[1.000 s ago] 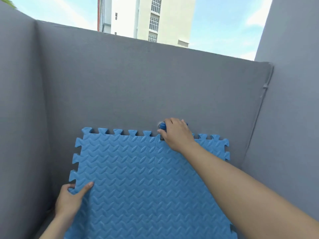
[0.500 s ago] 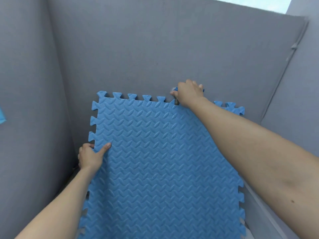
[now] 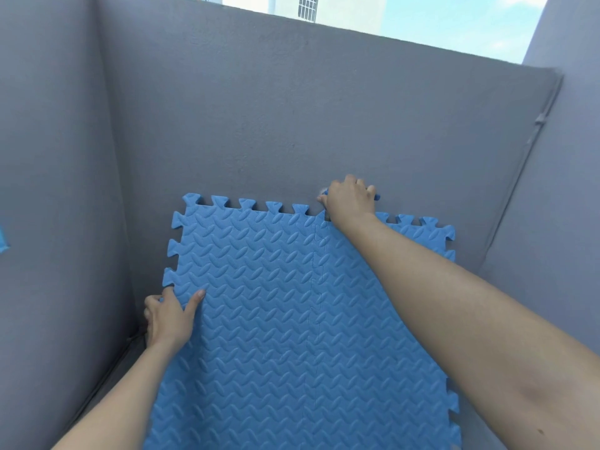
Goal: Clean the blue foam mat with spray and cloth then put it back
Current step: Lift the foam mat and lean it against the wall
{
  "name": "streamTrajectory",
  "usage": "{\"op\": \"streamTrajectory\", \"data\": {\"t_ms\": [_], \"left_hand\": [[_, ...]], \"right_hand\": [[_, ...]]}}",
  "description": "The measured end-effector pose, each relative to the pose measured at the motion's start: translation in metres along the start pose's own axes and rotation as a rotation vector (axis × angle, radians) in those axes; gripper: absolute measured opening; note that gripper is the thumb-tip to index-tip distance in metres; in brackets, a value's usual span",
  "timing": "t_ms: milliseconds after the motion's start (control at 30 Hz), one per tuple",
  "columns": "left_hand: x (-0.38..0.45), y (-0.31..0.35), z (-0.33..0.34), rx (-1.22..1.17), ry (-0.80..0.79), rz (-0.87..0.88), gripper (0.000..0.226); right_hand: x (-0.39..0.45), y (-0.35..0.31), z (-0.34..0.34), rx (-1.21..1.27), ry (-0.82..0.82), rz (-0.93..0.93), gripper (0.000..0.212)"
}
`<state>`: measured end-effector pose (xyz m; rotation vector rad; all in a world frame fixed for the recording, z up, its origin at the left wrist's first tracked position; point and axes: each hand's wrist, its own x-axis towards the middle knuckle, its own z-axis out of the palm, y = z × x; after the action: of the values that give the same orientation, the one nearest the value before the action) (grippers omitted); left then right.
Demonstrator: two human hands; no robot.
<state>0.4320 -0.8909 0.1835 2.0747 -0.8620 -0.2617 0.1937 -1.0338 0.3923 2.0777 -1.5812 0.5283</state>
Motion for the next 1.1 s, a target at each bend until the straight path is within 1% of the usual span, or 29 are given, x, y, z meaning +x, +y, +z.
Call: {"op": "streamTrajectory", "data": {"t_ms": [100, 167, 300, 400, 533, 567, 633, 733, 767, 800, 833, 867, 900, 967, 1033, 1100], "left_hand": [[-0.001, 0.0, -0.001, 0.0, -0.007, -0.004, 0.074], [-0.003, 0.001, -0.002, -0.005, -0.011, -0.001, 0.075], [-0.003, 0.0, -0.003, -0.012, -0.025, 0.001, 0.074], [0.0, -0.001, -0.004, -0.038, -0.029, 0.009, 0.077], [0.001, -0.005, -0.008, -0.05, -0.065, 0.02, 0.083], [0.002, -0.005, -0.009, -0.057, -0.076, 0.025, 0.083], [0.002, -0.007, -0.01, -0.094, -0.117, 0.021, 0.082], [0.0, -0.01, -0.006, -0.219, -0.183, 0.003, 0.084], [-0.003, -0.008, -0.005, -0.269, -0.187, -0.001, 0.077], [-0.008, -0.004, -0.003, -0.319, -0.195, -0.014, 0.061], [-0.01, -0.002, 0.003, -0.374, -0.203, -0.018, 0.042], [-0.011, -0.002, 0.011, -0.406, -0.204, -0.029, 0.029], [-0.012, 0.001, 0.02, -0.428, -0.208, -0.012, 0.026], [-0.016, 0.008, 0.04, -0.442, -0.227, 0.007, 0.039], [-0.018, 0.018, 0.055, -0.475, -0.229, 0.007, 0.044], [-0.018, 0.022, 0.064, -0.502, -0.217, -0.014, 0.043]], "right_hand": [[-0.004, 0.0, 0.002, 0.005, 0.046, 0.002, 0.047], [-0.011, 0.003, 0.007, 0.072, 0.105, -0.016, 0.047], [-0.038, 0.012, 0.035, 0.198, 0.355, -0.107, 0.067], [-0.038, 0.006, 0.043, 0.327, 0.41, -0.057, 0.063], [-0.064, -0.005, 0.062, 0.596, 0.503, 0.063, 0.06], [-0.077, -0.005, 0.076, 0.655, 0.494, 0.107, 0.061], [-0.103, -0.002, 0.111, 0.71, 0.389, 0.221, 0.066], [-0.128, -0.006, 0.155, 0.589, 0.207, 0.395, 0.071], [-0.132, -0.017, 0.159, 0.556, 0.183, 0.398, 0.071], [-0.135, -0.033, 0.159, 0.532, 0.172, 0.34, 0.072], [-0.139, -0.054, 0.155, 0.505, 0.165, 0.226, 0.071], [-0.142, -0.077, 0.15, 0.474, 0.158, 0.086, 0.068], [-0.145, -0.099, 0.145, 0.439, 0.157, -0.044, 0.063], [-0.148, -0.128, 0.139, 0.387, 0.159, -0.209, 0.056], [-0.145, -0.123, 0.141, 0.358, 0.179, -0.247, 0.054], [-0.137, -0.085, 0.15, 0.331, 0.206, -0.222, 0.054]]}}
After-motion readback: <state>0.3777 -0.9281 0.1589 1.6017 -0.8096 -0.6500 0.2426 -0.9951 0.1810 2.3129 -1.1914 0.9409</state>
